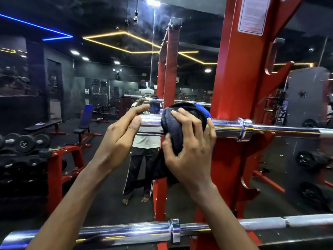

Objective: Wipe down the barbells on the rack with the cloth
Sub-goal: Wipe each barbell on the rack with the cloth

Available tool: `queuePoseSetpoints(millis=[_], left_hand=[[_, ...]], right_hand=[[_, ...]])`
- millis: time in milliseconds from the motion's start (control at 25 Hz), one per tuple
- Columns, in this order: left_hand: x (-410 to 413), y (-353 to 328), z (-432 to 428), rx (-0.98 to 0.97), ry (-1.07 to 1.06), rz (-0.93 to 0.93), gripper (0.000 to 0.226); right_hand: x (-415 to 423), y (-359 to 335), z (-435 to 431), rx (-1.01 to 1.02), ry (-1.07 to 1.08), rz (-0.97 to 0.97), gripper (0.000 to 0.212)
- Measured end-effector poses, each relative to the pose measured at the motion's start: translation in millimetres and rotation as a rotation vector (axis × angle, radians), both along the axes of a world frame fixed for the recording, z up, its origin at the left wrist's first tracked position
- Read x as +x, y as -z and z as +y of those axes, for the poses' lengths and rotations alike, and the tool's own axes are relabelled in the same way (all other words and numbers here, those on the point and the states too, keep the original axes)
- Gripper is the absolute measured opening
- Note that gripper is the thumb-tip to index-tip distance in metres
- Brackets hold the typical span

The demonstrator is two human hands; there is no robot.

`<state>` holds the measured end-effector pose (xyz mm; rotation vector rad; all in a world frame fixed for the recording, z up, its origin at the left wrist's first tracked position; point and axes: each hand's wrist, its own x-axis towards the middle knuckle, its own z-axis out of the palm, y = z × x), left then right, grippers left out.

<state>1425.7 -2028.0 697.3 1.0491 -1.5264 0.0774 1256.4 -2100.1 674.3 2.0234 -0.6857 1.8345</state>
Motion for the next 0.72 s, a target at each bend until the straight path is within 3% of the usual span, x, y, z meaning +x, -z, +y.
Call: queuePoseSetpoints(millis=[240,400,520,720], left_hand=[[25,-5,-5,0.089,0.188,-0.045,0.045],[29,-4,-13,0.087,0.218,-0.028,0.049],[23,1,-15,0.076,0.289,0.096,0.052],[22,-1,-12,0.128,0.504,0.239,0.058]], right_hand=[[1,-13,-2,0.11,0.038,-0.221,0.037],[44,-18,17,0.144,0.086,-0.241,0.031],[56,4,31,0.092,-0.032,-0.191,0.033],[64,-5,32,0.073,-0.01,-0.243,0.034]])
